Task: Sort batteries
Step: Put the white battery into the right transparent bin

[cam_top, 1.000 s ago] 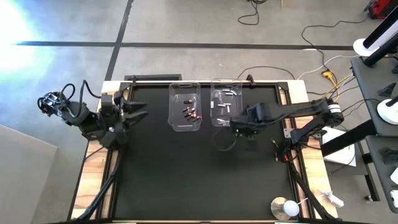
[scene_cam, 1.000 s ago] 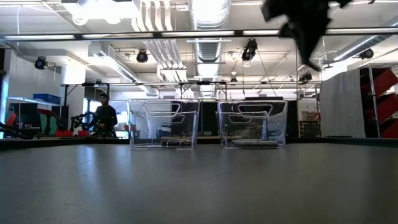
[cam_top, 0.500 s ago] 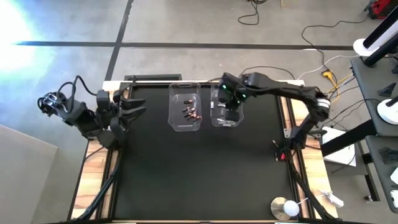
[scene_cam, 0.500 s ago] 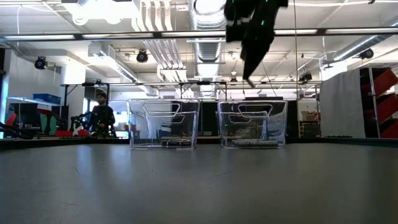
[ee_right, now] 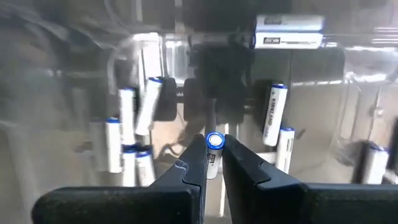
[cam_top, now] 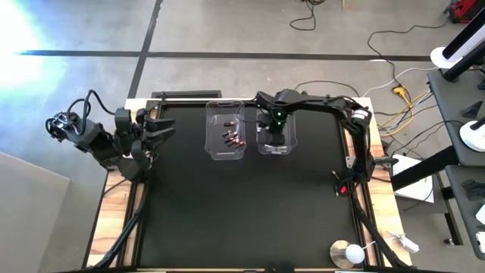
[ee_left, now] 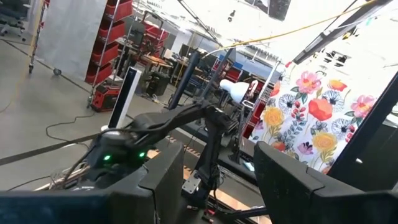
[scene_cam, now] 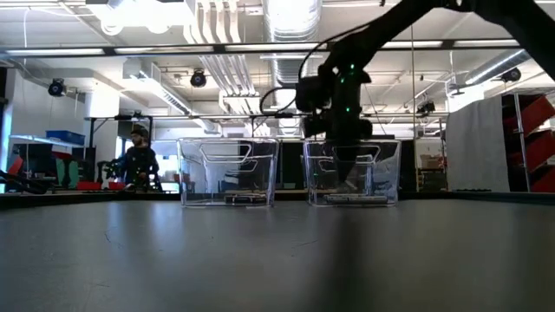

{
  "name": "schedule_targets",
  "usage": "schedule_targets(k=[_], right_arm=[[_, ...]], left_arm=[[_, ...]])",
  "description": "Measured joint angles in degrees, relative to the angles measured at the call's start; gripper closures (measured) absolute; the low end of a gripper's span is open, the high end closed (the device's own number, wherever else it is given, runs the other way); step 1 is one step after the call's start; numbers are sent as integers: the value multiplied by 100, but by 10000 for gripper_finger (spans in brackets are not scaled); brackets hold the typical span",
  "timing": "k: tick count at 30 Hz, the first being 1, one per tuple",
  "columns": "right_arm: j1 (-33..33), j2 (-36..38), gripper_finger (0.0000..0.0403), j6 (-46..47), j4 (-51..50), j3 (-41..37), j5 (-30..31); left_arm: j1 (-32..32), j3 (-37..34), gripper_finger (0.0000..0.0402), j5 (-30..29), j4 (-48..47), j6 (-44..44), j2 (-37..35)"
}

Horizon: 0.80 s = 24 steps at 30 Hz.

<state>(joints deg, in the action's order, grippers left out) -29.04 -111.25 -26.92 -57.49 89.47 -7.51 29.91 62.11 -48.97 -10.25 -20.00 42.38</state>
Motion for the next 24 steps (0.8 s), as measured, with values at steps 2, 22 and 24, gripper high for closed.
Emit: schedule_targets(k=[2,22,24], right_arm=[[-60,-180,374,-263,41,0,0],[-316,-685,324,-316,456,-7,-3],[-307,-604,301,-309,468,-8,125]], left_arm=[[0,0,229,0,-3,-1,1],[0,0,229,-431,4,-44,13],[0,0,229,-431,6,-48,14]])
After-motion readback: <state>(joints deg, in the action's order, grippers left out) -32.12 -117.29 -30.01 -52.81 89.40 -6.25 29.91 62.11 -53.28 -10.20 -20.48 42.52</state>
